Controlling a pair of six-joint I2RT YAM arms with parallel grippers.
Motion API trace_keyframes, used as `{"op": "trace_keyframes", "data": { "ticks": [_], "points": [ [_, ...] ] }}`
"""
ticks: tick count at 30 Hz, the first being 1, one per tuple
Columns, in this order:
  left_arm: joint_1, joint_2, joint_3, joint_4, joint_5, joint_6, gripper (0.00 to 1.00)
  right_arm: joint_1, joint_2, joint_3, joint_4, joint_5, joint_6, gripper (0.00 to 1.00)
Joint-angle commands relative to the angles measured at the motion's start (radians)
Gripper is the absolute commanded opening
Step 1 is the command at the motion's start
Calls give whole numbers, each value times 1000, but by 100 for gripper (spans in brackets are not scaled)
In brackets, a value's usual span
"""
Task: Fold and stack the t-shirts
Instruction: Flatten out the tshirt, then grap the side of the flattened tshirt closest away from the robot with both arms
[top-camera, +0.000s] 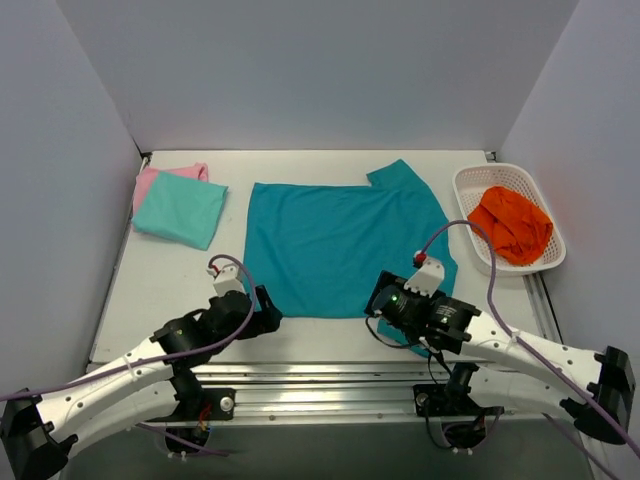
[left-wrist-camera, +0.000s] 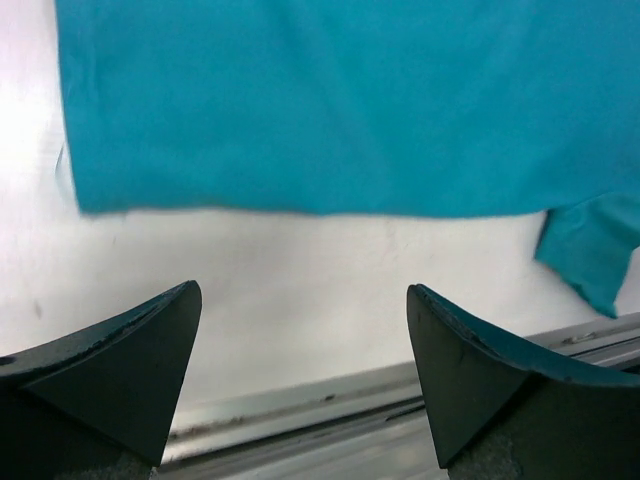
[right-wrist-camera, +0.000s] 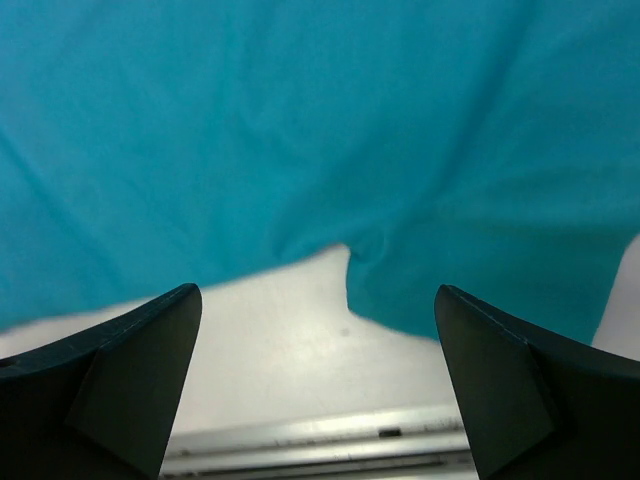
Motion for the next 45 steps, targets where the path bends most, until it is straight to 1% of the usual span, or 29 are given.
{"op": "trace_keyframes", "data": {
  "ticks": [1, 2, 3, 5, 7, 11, 15, 17, 20, 21, 22, 23, 24, 25, 26, 28, 29, 30, 32, 33, 36, 37, 39, 40, 41, 42, 43, 44, 45],
  "points": [
    [-90, -49, -42, -166, -108, -198, 93, 147, 54, -14, -218, 89, 261, 98],
    [-110, -57, -46, -212, -139, -230, 93, 201, 63, -8, -228, 103, 284, 98],
    [-126, -57, -50, -229, -151, -252, 92, 216, 74, 0, -229, 114, 298, 98],
    [-162, -37, -50, -302, -186, -339, 92, 227, 109, 20, -237, 149, 298, 99],
    [-169, -20, -53, -324, -232, -413, 92, 227, 143, 55, -243, 193, 280, 99],
    [-169, -19, -92, -272, -300, -508, 92, 227, 181, 115, -232, 250, 228, 99],
    [-167, 6, -114, -238, -386, -586, 91, 227, 182, 175, -302, 304, 208, 100],
    [-164, 49, -106, -213, -438, -596, 92, 227, 163, 183, -323, 333, 208, 100],
    [-149, 118, -90, -145, -469, -579, 91, 227, 114, 172, -324, 343, 182, 100],
    [-124, 134, -89, -122, -467, -554, 92, 226, 88, 166, -317, 341, 169, 100],
    [-107, 162, -93, -53, -458, -534, 91, 224, 77, 152, -306, 336, 152, 100],
    [-86, 174, -100, -12, -423, -504, 91, 223, 63, 141, -257, 329, 96, 100],
    [-33, 182, -109, 40, -397, -440, 91, 218, 38, 129, -228, 301, 62, 100],
    [-2, 202, -135, 146, -368, -407, 90, 212, 24, 115, -199, 283, 30, 100],
    [24, 213, -146, 186, -319, -377, 89, 192, -10, 89, -132, 261, -40, 100],
    [70, 247, -146, 235, -303, -336, 88, 160, -45, 66, -79, 185, -101, 100],
    [75, 256, -143, 248, -302, -323, 88, 119, -84, 45, -27, 157, -160, 100],
    [81, 271, -140, 263, -297, -303, 86, 89, -98, 37, -7, 96, -185, 100],
    [100, 286, -143, 315, -266, -277, 82, 10, -118, 29, 25, 38, -240, 100],
    [107, 302, -145, 343, -256, -274, 81, -4, -115, 32, 27, 2, -242, 100],
    [120, 326, -160, 404, -222, -261, 73, -24, -53, 77, -13, -10, -216, 100],
    [123, 331, -172, 420, -217, -260, 60, -24, -38, 83, -13, -22, -211, 100],
    [129, 349, -177, 471, -205, -247, 49, -58, 14, 89, 10, -74, -225, 100],
    [135, 355, -177, 476, -199, -241, 43, -87, 29, 83, 59, -193, -243, 100],
    [146, 362, -172, 482, -194, -228, 32, -127, 55, 75, 91, -278, -265, 100],
    [153, 371, -172, 498, -184, -220, 25, -246, 69, 52, 119, -371, -289, 100],
    [163, 372, -172, 505, -174, -215, 19, -317, 82, 40, 157, -462, -332, 100],
    [187, 377, -171, 513, -165, -200, 14, -381, 98, 31, 168, -599, -345, 100],
    [201, 382, -171, 531, -156, -189, 3, -479, 106, 29, 168, -628, -357, 100]
  ]
}}
